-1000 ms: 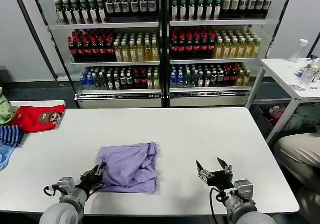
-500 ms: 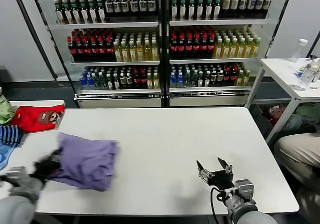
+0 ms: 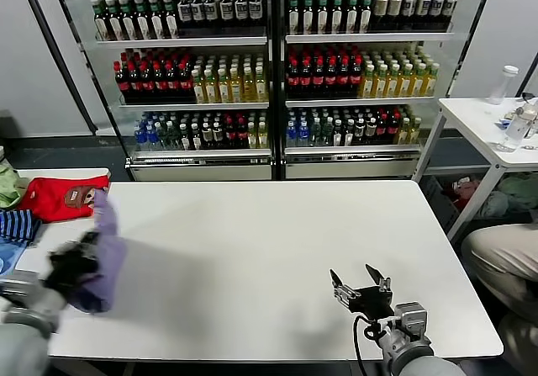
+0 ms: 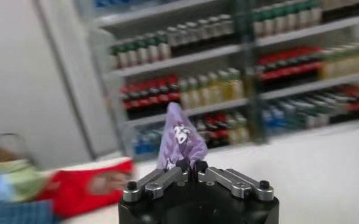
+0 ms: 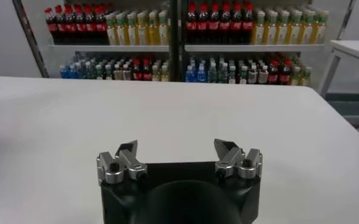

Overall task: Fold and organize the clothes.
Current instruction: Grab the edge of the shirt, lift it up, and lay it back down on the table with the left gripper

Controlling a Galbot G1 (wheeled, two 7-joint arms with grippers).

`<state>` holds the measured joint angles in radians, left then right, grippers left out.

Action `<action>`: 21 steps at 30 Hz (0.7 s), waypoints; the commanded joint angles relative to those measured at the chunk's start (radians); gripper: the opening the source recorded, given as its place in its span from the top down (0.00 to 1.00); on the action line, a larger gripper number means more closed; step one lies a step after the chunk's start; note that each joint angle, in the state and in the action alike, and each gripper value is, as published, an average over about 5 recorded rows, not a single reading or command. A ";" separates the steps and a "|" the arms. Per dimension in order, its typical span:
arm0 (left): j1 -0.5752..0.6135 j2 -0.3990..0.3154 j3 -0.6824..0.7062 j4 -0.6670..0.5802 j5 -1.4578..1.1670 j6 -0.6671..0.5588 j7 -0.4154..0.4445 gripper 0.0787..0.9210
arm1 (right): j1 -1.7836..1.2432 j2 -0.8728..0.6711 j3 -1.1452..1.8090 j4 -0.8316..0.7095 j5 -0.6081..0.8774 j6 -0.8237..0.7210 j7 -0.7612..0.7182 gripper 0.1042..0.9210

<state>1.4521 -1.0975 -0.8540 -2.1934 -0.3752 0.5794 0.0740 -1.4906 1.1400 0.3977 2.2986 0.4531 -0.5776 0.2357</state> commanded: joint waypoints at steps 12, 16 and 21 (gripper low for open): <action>-0.378 -0.230 0.440 0.024 0.109 -0.078 -0.187 0.63 | -0.004 -0.014 0.022 0.001 -0.013 -0.001 -0.002 0.12; -0.283 -0.029 0.174 0.076 0.150 -0.179 -0.144 0.50 | 0.054 -0.022 -0.002 -0.041 -0.003 0.000 -0.010 0.12; -0.133 -0.009 0.046 0.122 0.188 -0.245 -0.105 0.32 | 0.225 0.010 -0.156 -0.153 0.040 0.000 -0.006 0.12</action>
<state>1.2103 -1.2756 -0.4995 -2.1383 -0.2300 0.4758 -0.0393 -1.4533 1.1313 0.3903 2.2690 0.4525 -0.5776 0.2237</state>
